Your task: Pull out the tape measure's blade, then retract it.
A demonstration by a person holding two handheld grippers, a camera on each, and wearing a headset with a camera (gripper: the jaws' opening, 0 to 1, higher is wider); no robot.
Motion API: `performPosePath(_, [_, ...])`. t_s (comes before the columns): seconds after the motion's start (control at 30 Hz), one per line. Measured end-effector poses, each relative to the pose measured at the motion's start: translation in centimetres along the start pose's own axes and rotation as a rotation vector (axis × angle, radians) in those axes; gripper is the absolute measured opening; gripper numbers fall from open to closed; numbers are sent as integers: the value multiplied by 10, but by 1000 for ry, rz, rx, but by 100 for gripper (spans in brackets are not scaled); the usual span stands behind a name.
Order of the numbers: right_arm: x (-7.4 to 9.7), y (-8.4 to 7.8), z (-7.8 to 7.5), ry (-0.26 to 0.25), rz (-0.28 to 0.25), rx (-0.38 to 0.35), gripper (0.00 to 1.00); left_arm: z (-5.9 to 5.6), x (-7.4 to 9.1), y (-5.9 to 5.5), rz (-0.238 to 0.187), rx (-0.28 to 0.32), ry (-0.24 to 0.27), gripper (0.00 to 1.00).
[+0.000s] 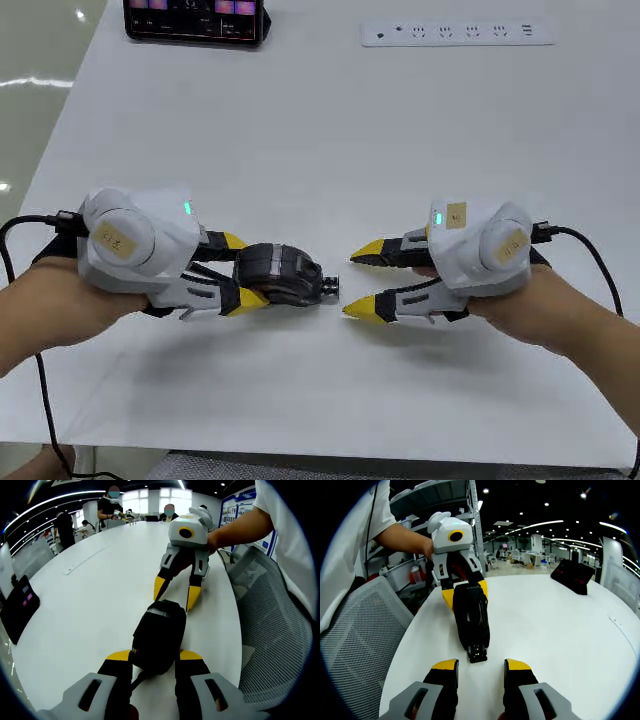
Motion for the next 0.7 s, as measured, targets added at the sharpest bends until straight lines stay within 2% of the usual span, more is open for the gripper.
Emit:
performPosePath(0.13, [-6,0,0,14,1,4,26,0,0,0,-2,4,-2,27])
performPosePath(0.7, [-22,2,4,34,-23,15,15,1,0,-1,-7,3,-6,27])
Point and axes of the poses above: the centre of the closed fingertips' face, and the gripper's own axes: x roughly backward along the fingers, z roughly to its left, y roughly out of its top, the point moved 9 cm from there along x, roughly backward along the fingers, and after that the axes turned 1 degree about -z, right-handed, at the moved point
